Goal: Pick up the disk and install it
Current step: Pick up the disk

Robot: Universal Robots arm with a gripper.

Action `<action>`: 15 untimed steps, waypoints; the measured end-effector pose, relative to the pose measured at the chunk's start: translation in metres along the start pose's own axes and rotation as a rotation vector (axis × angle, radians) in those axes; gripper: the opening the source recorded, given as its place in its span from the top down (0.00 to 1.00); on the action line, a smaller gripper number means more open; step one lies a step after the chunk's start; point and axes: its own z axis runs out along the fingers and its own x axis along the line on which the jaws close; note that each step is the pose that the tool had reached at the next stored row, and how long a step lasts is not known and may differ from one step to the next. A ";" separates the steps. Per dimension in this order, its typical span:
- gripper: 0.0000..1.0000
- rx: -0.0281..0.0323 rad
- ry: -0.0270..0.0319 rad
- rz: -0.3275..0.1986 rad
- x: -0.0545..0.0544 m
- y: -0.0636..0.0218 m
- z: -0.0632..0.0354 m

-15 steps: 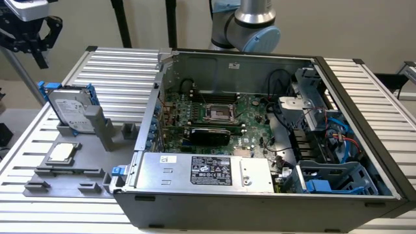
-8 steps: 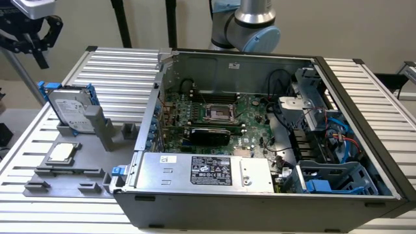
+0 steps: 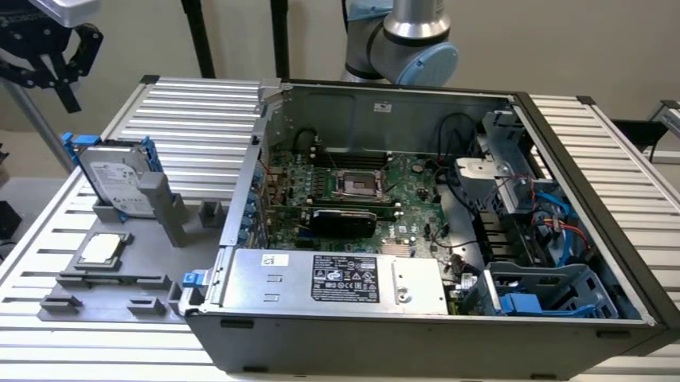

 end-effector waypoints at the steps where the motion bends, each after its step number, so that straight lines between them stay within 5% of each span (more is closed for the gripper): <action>1: 0.89 0.0005 0.0000 -0.018 0.000 0.0000 0.0000; 15: 0.89 0.0074 0.0000 -0.272 0.000 0.0000 0.0013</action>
